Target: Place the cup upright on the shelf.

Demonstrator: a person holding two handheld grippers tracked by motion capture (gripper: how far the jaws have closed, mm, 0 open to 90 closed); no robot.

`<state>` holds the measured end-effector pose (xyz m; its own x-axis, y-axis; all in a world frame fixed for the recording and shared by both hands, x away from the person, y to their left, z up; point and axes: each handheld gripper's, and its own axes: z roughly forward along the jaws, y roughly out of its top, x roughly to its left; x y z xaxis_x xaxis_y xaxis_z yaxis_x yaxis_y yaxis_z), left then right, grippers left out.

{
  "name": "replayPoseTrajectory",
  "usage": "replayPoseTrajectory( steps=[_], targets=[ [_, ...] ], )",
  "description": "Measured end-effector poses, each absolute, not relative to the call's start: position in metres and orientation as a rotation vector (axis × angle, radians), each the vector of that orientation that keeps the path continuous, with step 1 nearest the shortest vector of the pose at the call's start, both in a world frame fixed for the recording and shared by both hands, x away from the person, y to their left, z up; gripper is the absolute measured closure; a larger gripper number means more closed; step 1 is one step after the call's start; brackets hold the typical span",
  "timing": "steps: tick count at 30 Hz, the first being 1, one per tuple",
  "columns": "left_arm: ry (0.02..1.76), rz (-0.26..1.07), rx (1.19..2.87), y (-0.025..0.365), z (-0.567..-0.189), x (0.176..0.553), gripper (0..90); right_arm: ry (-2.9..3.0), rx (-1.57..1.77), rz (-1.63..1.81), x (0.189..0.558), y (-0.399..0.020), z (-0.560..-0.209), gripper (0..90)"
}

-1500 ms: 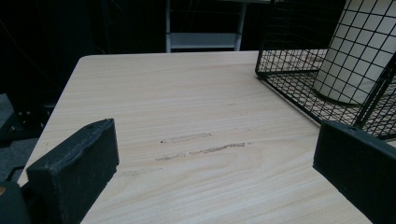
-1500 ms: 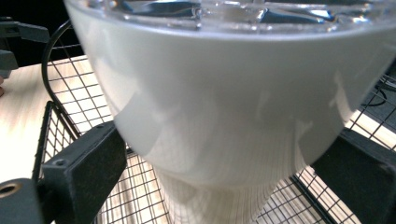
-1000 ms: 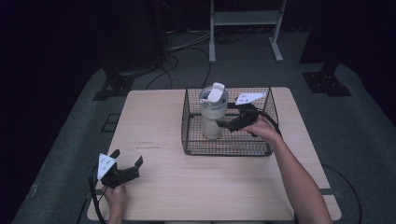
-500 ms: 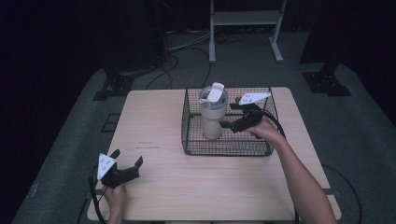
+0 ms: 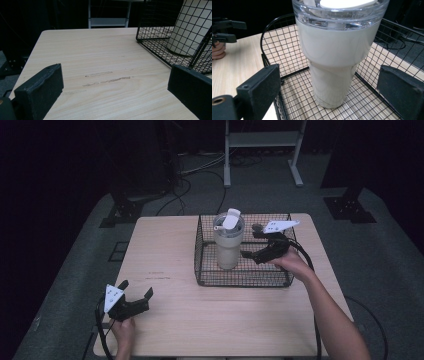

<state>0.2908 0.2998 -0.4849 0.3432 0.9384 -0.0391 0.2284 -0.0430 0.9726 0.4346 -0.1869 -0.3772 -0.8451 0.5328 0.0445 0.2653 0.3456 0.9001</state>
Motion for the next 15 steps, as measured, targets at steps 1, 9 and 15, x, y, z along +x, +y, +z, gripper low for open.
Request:
replayPoseTrajectory(
  steps=[1, 9, 15],
  targets=[
    [1.103, 0.823, 1.525, 0.3, -0.485, 0.291, 0.0, 2.35, 0.714, 1.502, 0.433, -0.188, -0.376, 4.4],
    [1.102, 0.824, 1.525, 0.3, -0.485, 0.291, 0.0, 2.354, 0.705, 1.491, 0.424, -0.193, -0.369, 4.3],
    [1.101, 0.825, 1.526, 0.299, -0.485, 0.291, 0.0, 2.347, 0.704, 1.498, 0.416, -0.2, -0.37, 4.4]
  ],
)
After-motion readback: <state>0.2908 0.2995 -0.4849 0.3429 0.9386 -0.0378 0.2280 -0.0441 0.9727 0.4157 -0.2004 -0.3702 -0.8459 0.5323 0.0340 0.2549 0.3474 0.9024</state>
